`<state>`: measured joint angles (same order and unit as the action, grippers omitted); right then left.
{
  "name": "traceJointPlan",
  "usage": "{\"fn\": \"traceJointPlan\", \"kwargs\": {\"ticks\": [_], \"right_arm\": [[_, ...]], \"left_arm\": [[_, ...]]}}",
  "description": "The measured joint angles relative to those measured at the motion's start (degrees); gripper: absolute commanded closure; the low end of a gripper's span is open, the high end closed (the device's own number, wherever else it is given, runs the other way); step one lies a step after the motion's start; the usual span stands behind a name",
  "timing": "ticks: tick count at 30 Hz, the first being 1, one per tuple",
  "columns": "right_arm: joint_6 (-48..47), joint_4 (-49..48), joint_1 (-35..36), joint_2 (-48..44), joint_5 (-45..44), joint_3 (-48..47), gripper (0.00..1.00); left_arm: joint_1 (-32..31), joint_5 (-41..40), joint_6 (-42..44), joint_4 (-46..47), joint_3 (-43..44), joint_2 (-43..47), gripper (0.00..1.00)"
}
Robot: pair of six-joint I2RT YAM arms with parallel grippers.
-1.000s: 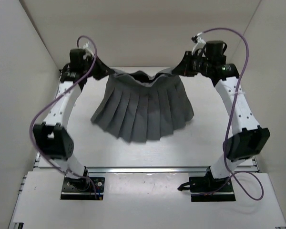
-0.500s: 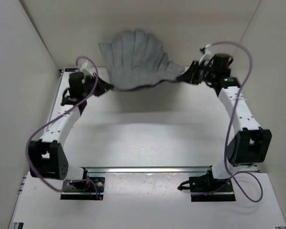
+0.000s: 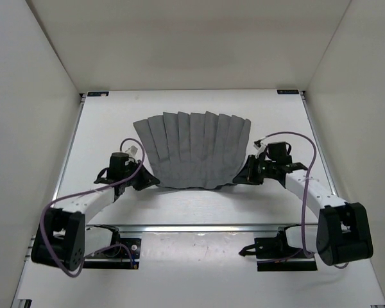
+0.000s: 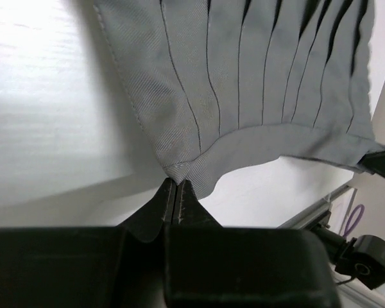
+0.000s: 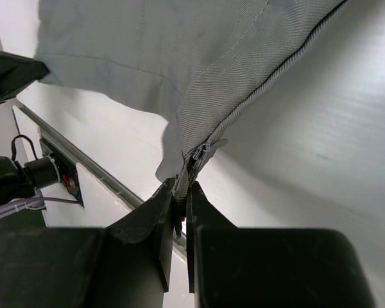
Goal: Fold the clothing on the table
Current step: Fold the skirt
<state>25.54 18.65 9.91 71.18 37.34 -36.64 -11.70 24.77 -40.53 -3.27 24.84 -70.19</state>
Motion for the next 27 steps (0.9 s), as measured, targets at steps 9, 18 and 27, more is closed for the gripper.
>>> {"fn": "traceJointPlan", "kwargs": {"ticks": [9,18,27], "right_arm": [[1.8,5.8,1.1,-2.6,-4.4,7.6,1.00],[5.7,12.3,5.5,-14.5,-8.2,12.5,1.00],[4.5,30.3,-1.8,-29.6,-6.1,7.5,1.00]], "left_arm": [[-1.1,-3.5,0.1,-6.9,-5.0,11.6,1.00],[-3.8,-5.6,-3.0,-18.2,-9.6,31.8,1.00],[-7.2,-6.4,-6.8,-34.7,-3.7,47.9,1.00]]}}
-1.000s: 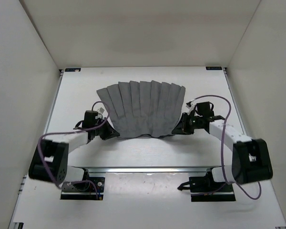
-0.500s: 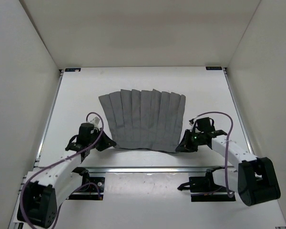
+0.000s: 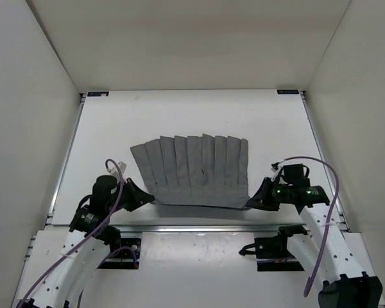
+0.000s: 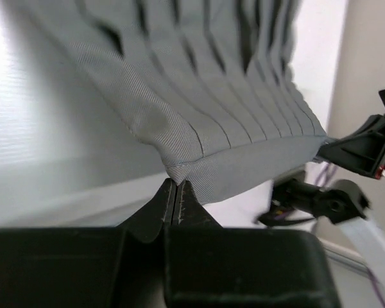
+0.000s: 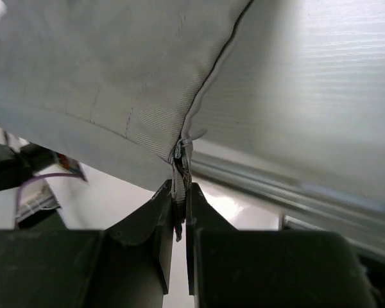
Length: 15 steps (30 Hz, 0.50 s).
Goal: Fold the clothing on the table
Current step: Fold the skirt
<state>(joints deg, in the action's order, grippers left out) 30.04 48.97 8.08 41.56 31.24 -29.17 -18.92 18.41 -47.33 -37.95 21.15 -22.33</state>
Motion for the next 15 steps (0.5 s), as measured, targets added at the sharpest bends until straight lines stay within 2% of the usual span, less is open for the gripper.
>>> {"fn": "traceJointPlan", "kwargs": {"ticks": [2,6,10,15], "right_arm": [[-1.8,4.7,-2.5,0.2,0.9,-4.8,1.00],[-4.3,9.0,-1.4,4.9,0.7,-17.1,1.00],[-5.6,6.3,-2.3,12.1,2.0,-23.7,1.00],[-5.8,-1.6,-2.2,25.2,4.9,-24.6,1.00]], "left_arm": [[0.0,0.7,-0.1,-2.1,4.9,-1.5,1.00],[1.4,-0.2,2.0,-2.7,14.3,-8.1,1.00],[5.3,0.4,4.5,1.6,17.5,-16.7,1.00],[9.1,0.9,5.7,7.9,17.0,-28.2,1.00]]}}
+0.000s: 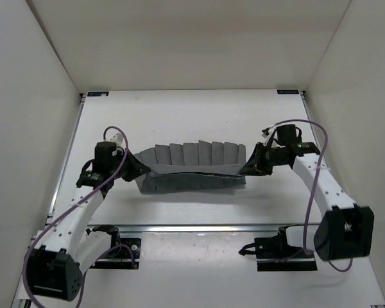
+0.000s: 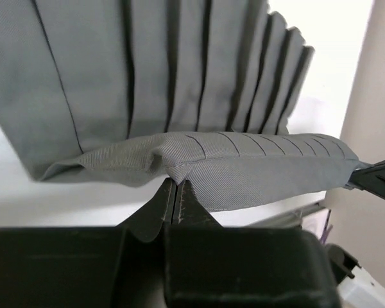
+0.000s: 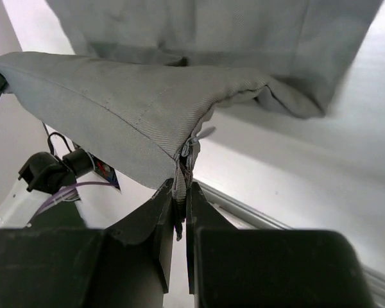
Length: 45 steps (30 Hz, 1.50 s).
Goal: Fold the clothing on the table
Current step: Fold the skirt
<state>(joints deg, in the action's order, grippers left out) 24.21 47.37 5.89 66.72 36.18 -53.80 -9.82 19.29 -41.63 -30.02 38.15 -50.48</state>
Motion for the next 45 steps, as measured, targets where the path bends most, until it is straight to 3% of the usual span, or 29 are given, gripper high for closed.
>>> {"fn": "traceJointPlan", "kwargs": {"ticks": [4,11,12,13,15,16,18,20,25,33,39,45], "right_arm": [[0.0,-4.6,-0.1,10.4,1.2,-2.0,1.00],[1.1,-11.5,-1.5,25.8,3.8,-14.0,1.00],[1.4,-12.3,-1.5,28.5,3.9,-16.4,1.00],[1.4,-13.2,-1.5,31.2,3.9,-18.3,0.97],[1.9,-14.3,-1.5,37.3,3.7,-23.2,0.69],[2.4,-15.4,-1.6,39.6,3.3,-24.8,0.67],[2.5,-17.5,-1.4,43.2,1.7,-27.0,0.52],[2.5,-18.0,-1.0,43.6,-1.1,-27.0,0.44],[1.4,-20.6,-0.4,36.2,-8.1,-21.7,0.38],[5.4,-29.4,-5.0,13.8,-8.3,7.8,0.31],[11.4,-37.4,-3.7,13.0,-6.3,20.3,0.30],[18.4,-48.5,-2.8,15.8,-3.4,22.6,0.29]], "left_arm": [[2.4,0.6,1.0,4.2,0.5,-7.9,1.00],[5.1,1.7,1.9,11.1,7.4,-23.8,1.00],[5.4,1.9,1.9,12.1,8.6,-26.0,0.91],[5.6,2.2,2.1,12.6,10.5,-28.7,0.68],[6.1,2.8,2.6,13.2,16.5,-35.7,0.60],[6.3,3.1,2.9,14.0,18.9,-38.5,0.53],[6.9,3.8,2.7,16.8,22.8,-43.6,0.38],[7.6,4.2,2.4,18.2,22.7,-44.8,0.35],[8.9,3.6,2.9,18.1,16.1,-37.9,0.32],[5.4,-2.5,2.1,16.5,-6.8,-12.2,0.29],[4.2,-7.7,-4.0,16.9,-19.4,-5.3,0.28],[2.5,-12.1,-10.3,22.7,-22.3,-4.8,0.25]]}}
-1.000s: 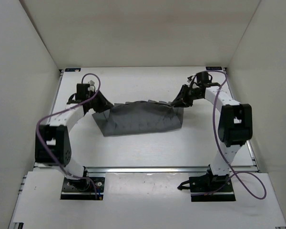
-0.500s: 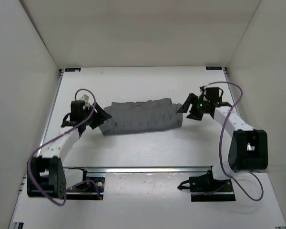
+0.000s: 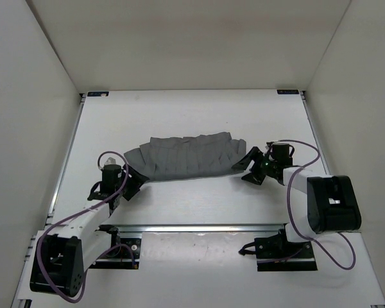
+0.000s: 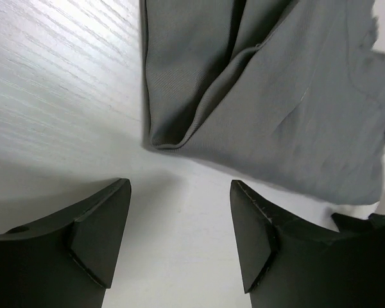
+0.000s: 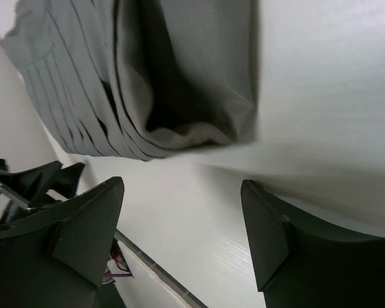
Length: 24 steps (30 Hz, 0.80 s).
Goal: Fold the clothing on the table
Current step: Fold the skirt
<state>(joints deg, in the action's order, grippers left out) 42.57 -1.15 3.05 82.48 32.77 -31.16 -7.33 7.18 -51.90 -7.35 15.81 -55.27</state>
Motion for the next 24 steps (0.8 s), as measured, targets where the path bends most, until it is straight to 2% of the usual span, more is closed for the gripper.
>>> {"fn": "traceJointPlan", "kwargs": {"ticks": [3,7,9,10,11,12,13,14,20,24], "right_arm": [[3.1,-5.7,-0.2,2.3,1.6,0.7,0.28],[7.2,-11.8,-0.8,4.9,3.8,1.7,0.30],[9.1,-13.9,-0.9,5.5,3.7,2.1,0.35],[9.9,-15.0,-0.9,5.5,3.2,2.7,0.39],[10.9,-16.2,-0.9,5.5,2.5,3.5,0.54],[11.5,-17.3,-1.0,5.5,1.7,4.3,0.80],[11.9,-17.6,-1.0,5.5,0.9,5.0,0.89],[12.6,-17.4,-1.3,5.6,0.3,5.6,1.00],[13.6,-15.1,-2.4,2.4,-3.8,7.7,0.99],[10.8,-10.4,-7.0,-3.3,-4.4,7.8,1.00]], "left_arm": [[-0.3,-2.1,-3.1,4.3,-2.1,0.4,0.29],[-0.4,-4.4,-5.7,8.0,-3.4,-0.7,0.45],[-0.7,-5.3,-6.5,9.4,-3.4,-1.7,0.58],[-0.8,-5.7,-6.9,10.1,-3.5,-2.1,0.69],[-0.9,-6.0,-7.2,11.1,-3.8,-2.2,0.85],[-1.0,-6.3,-7.5,11.7,-4.2,-2.2,0.92],[-1.0,-6.7,-7.7,12.2,-4.4,-2.3,1.00],[-1.0,-6.9,-7.7,12.6,-4.7,-2.5,1.00],[-1.1,-7.5,-7.4,13.5,-4.9,-2.6,1.00],[-2.3,-7.2,-7.0,14.6,-4.8,-3.9,1.00]]}}
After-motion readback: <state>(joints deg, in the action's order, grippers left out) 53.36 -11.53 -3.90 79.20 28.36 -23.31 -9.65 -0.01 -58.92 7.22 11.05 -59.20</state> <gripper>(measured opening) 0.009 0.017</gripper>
